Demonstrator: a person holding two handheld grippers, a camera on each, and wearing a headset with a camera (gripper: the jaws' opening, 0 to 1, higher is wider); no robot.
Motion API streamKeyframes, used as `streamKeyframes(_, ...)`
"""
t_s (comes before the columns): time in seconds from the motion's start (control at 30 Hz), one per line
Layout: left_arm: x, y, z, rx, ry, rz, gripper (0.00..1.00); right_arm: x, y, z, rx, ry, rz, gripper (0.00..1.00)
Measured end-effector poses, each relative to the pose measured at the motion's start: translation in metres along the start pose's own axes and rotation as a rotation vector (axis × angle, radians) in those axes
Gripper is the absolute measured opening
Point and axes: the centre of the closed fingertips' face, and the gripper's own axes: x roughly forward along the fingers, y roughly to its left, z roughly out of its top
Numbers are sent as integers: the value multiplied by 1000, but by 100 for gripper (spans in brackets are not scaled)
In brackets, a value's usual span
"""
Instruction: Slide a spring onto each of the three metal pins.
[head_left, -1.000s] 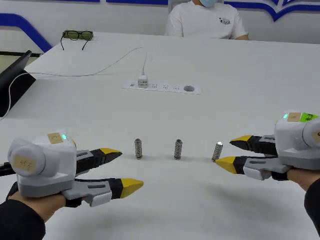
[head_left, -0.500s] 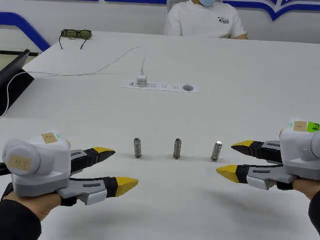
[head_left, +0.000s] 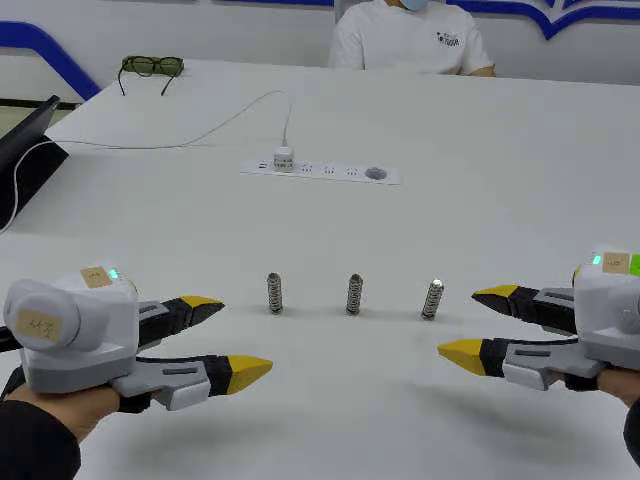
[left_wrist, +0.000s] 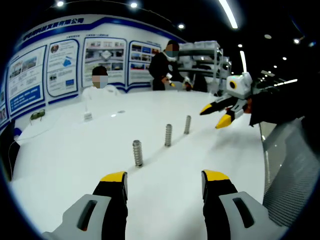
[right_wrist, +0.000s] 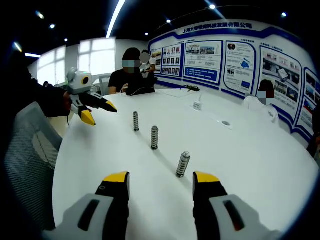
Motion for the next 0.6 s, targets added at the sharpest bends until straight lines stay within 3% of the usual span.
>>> streamKeyframes(0.6,-1,2,0,-4,4,9,61,-2,-1,0,17,-11,0,56)
